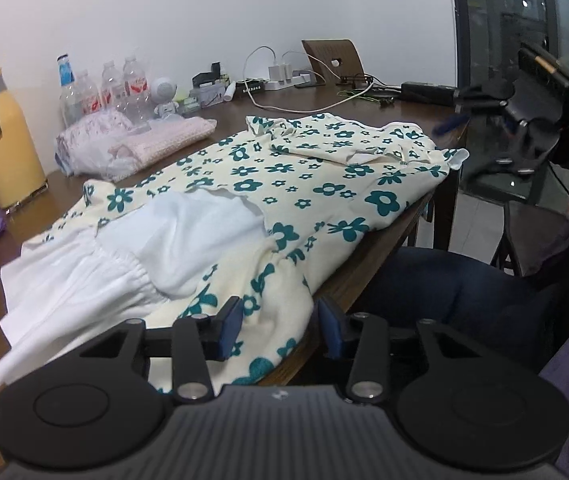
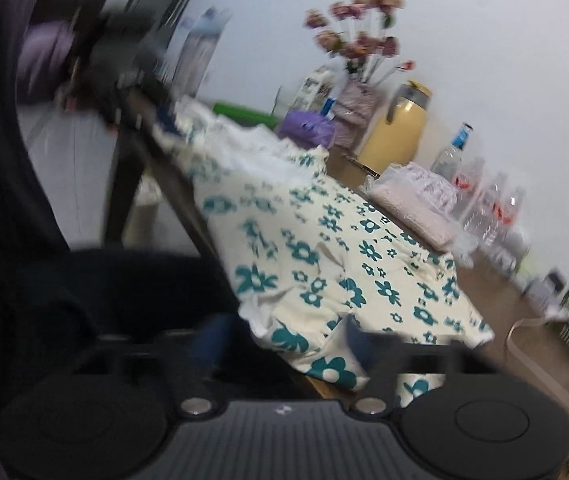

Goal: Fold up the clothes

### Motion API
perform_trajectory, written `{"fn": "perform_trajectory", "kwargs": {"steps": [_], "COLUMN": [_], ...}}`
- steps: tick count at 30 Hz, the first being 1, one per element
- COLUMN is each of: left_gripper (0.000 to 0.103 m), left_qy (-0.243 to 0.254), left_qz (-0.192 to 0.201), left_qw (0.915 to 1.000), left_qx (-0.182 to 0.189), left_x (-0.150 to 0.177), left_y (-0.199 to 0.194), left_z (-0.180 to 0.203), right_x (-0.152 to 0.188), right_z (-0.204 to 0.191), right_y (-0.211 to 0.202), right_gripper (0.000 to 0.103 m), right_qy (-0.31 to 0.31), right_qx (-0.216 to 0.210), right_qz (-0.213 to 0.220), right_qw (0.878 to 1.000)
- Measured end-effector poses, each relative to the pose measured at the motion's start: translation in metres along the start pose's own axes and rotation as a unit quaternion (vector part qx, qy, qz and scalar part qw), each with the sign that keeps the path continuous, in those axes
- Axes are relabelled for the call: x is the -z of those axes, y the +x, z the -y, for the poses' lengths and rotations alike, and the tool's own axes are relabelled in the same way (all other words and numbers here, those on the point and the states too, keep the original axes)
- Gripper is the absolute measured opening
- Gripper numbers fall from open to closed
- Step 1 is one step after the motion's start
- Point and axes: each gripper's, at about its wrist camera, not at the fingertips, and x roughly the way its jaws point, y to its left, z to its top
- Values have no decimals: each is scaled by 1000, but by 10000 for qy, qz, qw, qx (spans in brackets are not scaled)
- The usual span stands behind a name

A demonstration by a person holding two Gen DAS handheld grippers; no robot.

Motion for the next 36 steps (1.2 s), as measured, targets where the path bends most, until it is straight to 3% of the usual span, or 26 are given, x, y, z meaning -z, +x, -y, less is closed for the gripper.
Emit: {"fn": "perform_trajectory", "kwargs": {"steps": [3,4,5,6,7,11,14,15,17,18,20,21,22,24,26,28,29,30,31,32,34,36], "left_gripper": [54,52,46,19,10,9,9,13,24,30,32,39,61,86,87,86,85,71,37,14,11,10], "left_qy": [157,204,101,49,-3,-249,-582,-690,-910,-1105,-1586,-1787,-1930,-2201,-1977,-1540,-1376,-1283,-1312,-1400,-1563,-2006], "left_qz": [23,47,-1,-48,-96,54,306,186,-55,-190,-352,-263,-29,429,506,322,161,-16,-134,-276,-172,-18], "left_qw": [9998,9997,9997,9996,9995,9977,9948,9955,9954,9935,9840,9811,9795,9740,9789,9875,9903,9917,9913,9898,9870,9775], "left_qx": [126,150,241,265,289,635,782,627,298,-188,-726,-698,-575,-329,-101,-35,-108,-103,-13,25,339,651], "left_x": [0,0,0,-1,-2,-11,-35,-43,-59,-63,-64,-60,-52,-35,-26,-19,-17,-16,-15,-15,-16,-21], "left_y": [1,2,2,1,-1,-14,-15,-4,19,29,33,22,7,-23,-29,-19,-11,-1,5,9,7,3], "left_z": [2,2,-1,-3,-4,-18,-52,-65,-93,-103,-122,-127,-125,-120,-102,-79,-72,-66,-66,-68,-83,-109], "right_x": [0,-2,-3,-5,-8,-20,-34,-39,-47,-51,-50,-45,-39,-22,-3,12,18,24,30,35,43,47], "right_z": [8,15,22,31,40,87,136,153,173,177,176,175,175,170,160,148,144,144,145,146,150,156], "right_y": [6,4,1,-4,-10,-17,12,31,65,73,63,52,40,23,16,19,21,22,23,23,23,23], "right_gripper": [28,22,7,3,3,3,5,7,30,32,35,39,49,60,66,65,61,58,49,35,30,27], "right_qy": [12,133,269,497,745,1322,1745,1926,2114,2098,1911,1906,1920,2072,2211,2287,2374,2488,2606,2724,2889,3083], "right_qx": [-328,-503,-692,-898,-1106,-1199,-1044,-993,-608,-371,-15,-71,-176,-589,-1005,-868,-807,-847,-905,-964,-1041,-1119], "right_qz": [17,10,-5,12,35,406,363,166,-272,-431,-363,-228,-75,101,112,-156,-252,-258,-247,-236,-178,-157], "right_qw": [9995,9986,9972,9947,9911,9831,9784,9761,9751,9761,9809,9814,9812,9765,9700,9695,9677,9645,9609,9571,9515,9445]}}
